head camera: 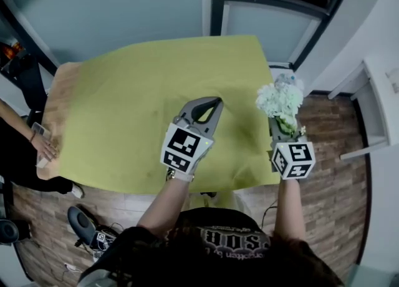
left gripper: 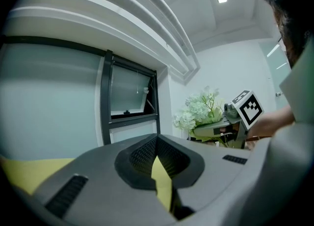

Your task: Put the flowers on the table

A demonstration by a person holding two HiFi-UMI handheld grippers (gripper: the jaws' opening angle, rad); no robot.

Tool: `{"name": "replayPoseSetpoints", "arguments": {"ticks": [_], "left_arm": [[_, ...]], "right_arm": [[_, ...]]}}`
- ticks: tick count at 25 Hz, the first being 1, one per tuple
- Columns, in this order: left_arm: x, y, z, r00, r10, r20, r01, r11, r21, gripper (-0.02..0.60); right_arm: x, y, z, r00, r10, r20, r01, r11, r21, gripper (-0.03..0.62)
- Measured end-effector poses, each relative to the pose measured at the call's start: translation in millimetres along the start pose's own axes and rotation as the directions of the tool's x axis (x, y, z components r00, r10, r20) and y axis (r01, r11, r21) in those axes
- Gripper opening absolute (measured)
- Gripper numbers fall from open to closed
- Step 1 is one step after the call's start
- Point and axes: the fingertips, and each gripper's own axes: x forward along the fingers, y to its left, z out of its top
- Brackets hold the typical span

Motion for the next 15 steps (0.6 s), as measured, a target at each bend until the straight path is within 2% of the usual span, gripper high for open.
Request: {"name": "replayPoseSetpoints", "arguments": {"ticks": [7, 15], "left_arm": [[28.8, 16.7, -8.6, 1.0, 0.013, -0.017, -0.013, 1.0, -0.015, -0.003], [62.5, 41.2, -22.6, 0.997, 0.041, -0.067, -0.043, 0.999, -0.028, -0.003]], "right_arm": [[35.9, -22.0, -6.8, 1.0, 0.012, -0.023, -0.012, 1.0, 0.006, 0.055], [101.5, -45.4, -32.0, 0.995, 0.049, -0.09, -0.048, 0.999, 0.016, 0.055]]}}
